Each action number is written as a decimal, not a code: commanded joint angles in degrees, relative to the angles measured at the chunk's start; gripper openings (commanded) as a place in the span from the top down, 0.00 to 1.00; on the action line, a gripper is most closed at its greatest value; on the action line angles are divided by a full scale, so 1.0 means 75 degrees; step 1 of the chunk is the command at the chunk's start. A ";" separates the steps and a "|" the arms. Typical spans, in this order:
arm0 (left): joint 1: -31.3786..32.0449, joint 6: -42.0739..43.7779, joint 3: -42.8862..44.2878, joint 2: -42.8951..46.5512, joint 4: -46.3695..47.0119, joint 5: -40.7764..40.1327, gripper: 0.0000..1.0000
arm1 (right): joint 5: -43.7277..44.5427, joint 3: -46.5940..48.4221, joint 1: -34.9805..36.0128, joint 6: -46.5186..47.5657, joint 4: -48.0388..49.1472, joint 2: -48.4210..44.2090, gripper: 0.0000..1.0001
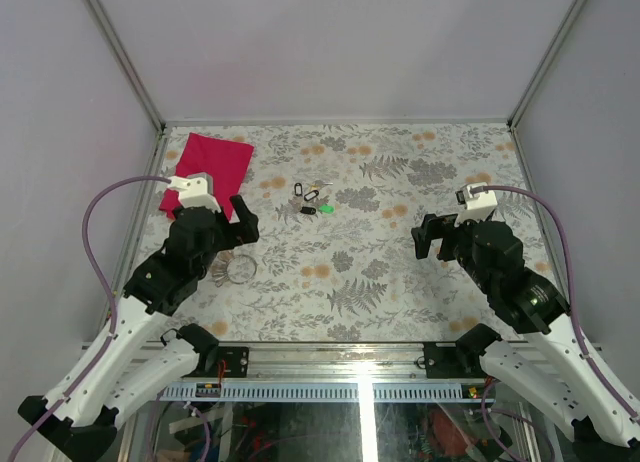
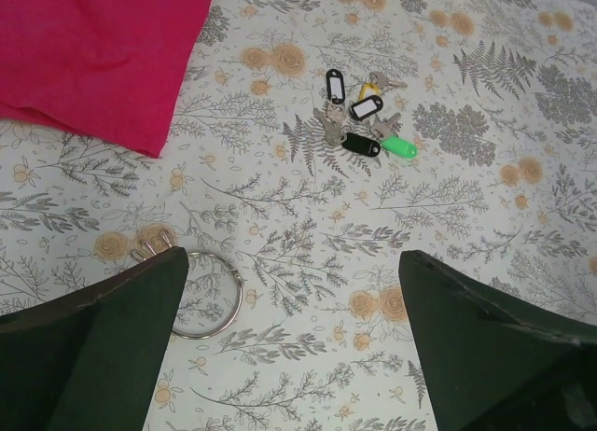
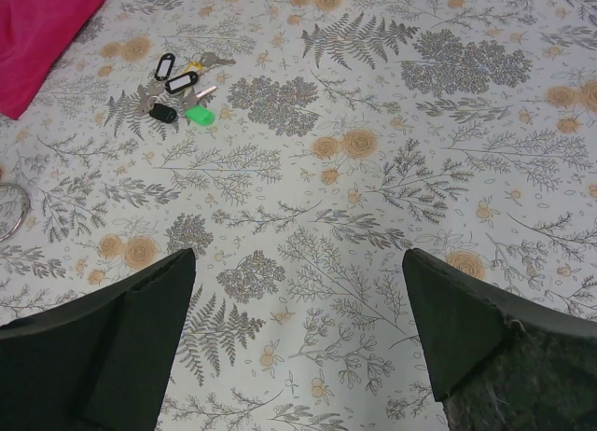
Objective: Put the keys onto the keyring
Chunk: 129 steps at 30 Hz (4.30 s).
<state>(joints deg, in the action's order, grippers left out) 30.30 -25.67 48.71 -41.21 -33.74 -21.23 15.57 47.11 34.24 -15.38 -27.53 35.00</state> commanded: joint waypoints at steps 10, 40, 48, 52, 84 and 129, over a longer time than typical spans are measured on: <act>-0.0056 -0.0182 0.0522 -0.0366 0.0056 -0.0473 0.00 | 0.0150 0.0344 0.0087 -0.0173 0.0155 -0.0008 0.00; -0.0450 -0.0475 0.2416 -0.6074 0.0601 0.1188 0.09 | -0.1889 0.0003 0.0088 -0.1135 -0.0986 0.2245 0.06; -0.0647 -0.2001 0.0117 -0.4527 0.0214 0.0610 0.07 | -0.1962 -0.0189 0.0090 -0.1126 -0.0900 0.2283 0.07; -0.0676 -0.2243 -0.0560 -0.4151 0.0163 0.0623 0.07 | -0.2100 -0.0265 0.0089 -0.1154 -0.0752 0.2393 0.08; -0.0264 -0.2143 -0.1633 -0.5104 0.1823 0.1865 0.06 | -0.2477 -0.0118 0.0087 -0.1425 -0.0882 0.2354 0.18; 0.3397 -0.1795 0.1936 -0.5453 0.0593 0.0156 0.05 | -0.0751 0.0022 0.0093 -0.1974 -0.1242 -0.0824 0.16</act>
<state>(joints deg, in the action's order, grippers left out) 56.29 -42.37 68.84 -87.83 -24.01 -17.04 14.26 45.17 34.52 -32.10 -38.37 25.76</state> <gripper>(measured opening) 0.956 0.843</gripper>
